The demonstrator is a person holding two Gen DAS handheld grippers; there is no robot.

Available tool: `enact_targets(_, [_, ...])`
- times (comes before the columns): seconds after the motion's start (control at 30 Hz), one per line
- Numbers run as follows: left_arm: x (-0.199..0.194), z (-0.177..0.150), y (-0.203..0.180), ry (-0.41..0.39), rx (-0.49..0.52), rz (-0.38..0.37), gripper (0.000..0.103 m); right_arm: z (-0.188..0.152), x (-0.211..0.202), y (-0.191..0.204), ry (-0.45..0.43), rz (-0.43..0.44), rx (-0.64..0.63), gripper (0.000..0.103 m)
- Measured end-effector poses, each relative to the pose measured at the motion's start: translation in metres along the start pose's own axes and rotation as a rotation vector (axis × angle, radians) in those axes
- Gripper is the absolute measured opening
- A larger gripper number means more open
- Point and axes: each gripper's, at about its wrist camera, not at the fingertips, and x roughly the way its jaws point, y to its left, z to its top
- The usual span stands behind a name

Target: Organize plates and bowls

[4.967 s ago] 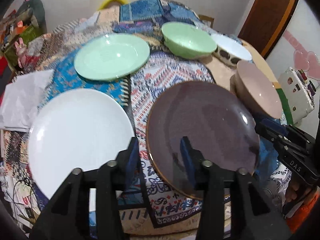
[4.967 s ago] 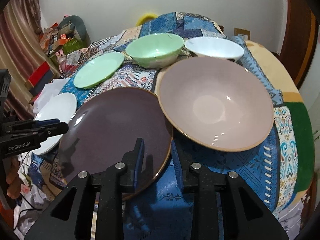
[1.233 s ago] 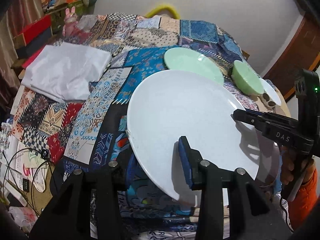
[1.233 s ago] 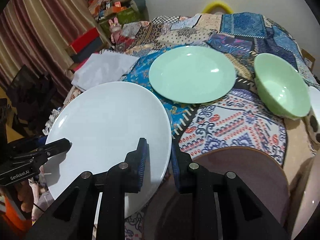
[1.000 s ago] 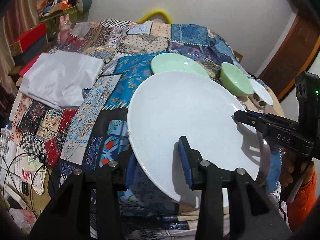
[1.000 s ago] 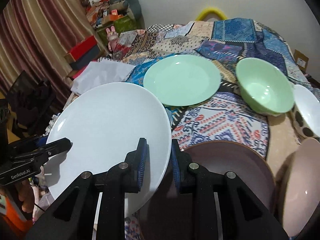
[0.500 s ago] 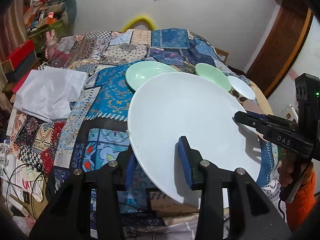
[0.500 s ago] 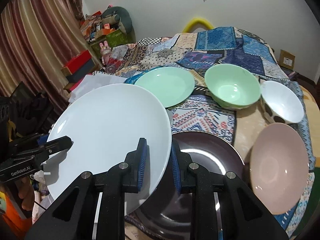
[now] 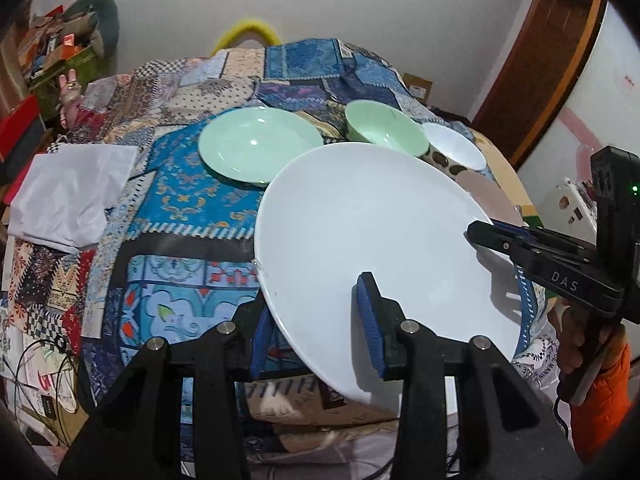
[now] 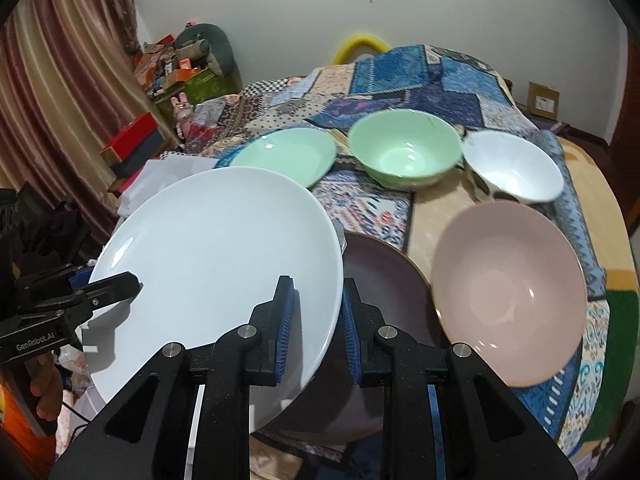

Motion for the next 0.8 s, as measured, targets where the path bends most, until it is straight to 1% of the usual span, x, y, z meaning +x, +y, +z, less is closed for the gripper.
enact_targets(0.17, [0.015,-0.002,-0.011,0.037,0.017,-0.016,0.039,-0.012,-0.002,-0.015,0.011,-0.009,0.034,0.022])
enact_targets(0.5, [0.05,-0.004,-0.023,0.108,0.034,-0.023,0.039,-0.029,0.009,-0.039,0.051,-0.02,0.099,0.022])
enact_targets(0.8, [0.076,-0.004,-0.021,0.153,0.023,-0.036,0.04,-0.037,0.017,-0.051,0.08,-0.028,0.148,0.022])
